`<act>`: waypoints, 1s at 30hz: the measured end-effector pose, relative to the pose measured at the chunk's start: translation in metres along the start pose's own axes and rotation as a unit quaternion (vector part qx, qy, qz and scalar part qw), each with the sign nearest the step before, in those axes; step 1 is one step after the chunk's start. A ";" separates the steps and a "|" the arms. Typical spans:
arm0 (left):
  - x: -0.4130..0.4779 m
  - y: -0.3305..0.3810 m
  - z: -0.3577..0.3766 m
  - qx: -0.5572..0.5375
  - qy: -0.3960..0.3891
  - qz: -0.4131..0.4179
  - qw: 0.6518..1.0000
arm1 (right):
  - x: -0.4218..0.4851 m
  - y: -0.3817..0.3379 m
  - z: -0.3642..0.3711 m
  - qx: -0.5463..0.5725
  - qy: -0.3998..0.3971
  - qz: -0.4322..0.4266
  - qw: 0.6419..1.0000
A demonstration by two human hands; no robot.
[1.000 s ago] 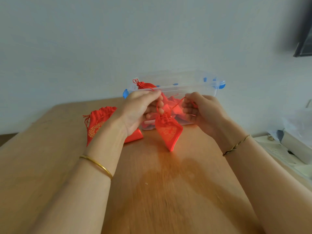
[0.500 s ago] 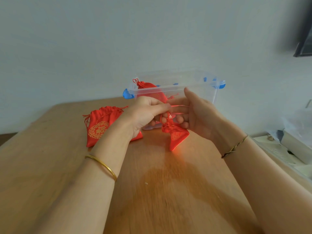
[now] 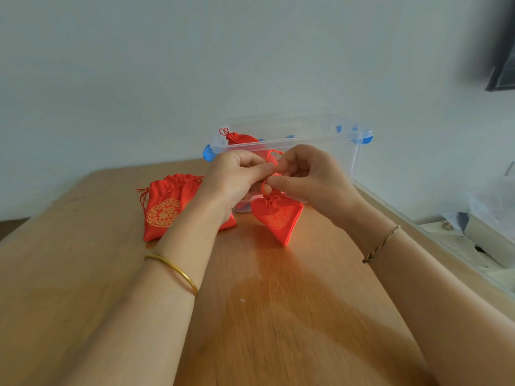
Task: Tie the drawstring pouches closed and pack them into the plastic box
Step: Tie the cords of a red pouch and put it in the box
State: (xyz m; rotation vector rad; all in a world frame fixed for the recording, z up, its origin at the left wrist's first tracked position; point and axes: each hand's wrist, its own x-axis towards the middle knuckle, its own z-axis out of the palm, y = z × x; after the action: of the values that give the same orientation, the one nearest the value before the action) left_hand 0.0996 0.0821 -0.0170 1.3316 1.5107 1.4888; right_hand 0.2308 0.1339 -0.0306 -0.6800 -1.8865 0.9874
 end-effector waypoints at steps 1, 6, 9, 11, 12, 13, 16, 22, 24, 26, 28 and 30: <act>0.000 0.000 0.000 0.000 0.004 0.005 1.000 | 0.001 0.001 0.001 -0.015 0.007 -0.014 1.000; 0.000 -0.001 0.000 0.021 0.018 0.016 0.999 | -0.001 -0.001 0.002 -0.122 0.024 -0.067 0.990; -0.001 0.001 0.000 0.019 0.025 0.017 0.999 | -0.001 -0.003 0.002 -0.190 0.031 -0.104 0.976; -0.002 0.002 -0.001 0.011 0.033 0.020 0.999 | -0.002 -0.004 0.003 -0.230 0.031 -0.125 0.965; -0.002 0.002 -0.001 0.010 0.037 0.020 0.999 | -0.002 -0.004 0.003 -0.246 0.028 -0.135 0.959; -0.002 0.004 0.000 0.008 0.040 0.019 0.999 | -0.002 -0.004 0.004 -0.261 0.025 -0.145 0.954; -0.001 0.008 -0.002 -0.009 0.033 -0.012 0.999 | -0.002 -0.003 0.006 -0.277 0.028 -0.141 0.950; -0.004 0.013 -0.006 0.090 0.047 0.045 0.994 | 0.000 -0.002 0.005 0.054 0.004 0.073 0.996; -0.006 0.015 -0.002 0.143 0.053 0.098 0.983 | 0.000 0.000 0.003 0.180 -0.025 0.119 0.976; -0.005 0.014 0.000 0.182 0.048 0.127 0.974 | 0.000 0.001 0.002 0.253 -0.039 0.154 0.954; -0.005 0.014 0.000 0.197 0.043 0.126 0.971 | 0.000 0.001 0.002 0.292 -0.041 0.178 0.939; -0.005 0.014 -0.001 0.202 0.042 0.120 0.971 | 0.001 0.001 0.002 0.309 -0.034 0.192 0.931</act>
State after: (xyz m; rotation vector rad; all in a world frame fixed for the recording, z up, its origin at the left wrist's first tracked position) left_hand 0.1038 0.0747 -0.0042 1.7590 1.8297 1.4448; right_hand 0.2286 0.1340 -0.0321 -0.6395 -1.3878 1.7715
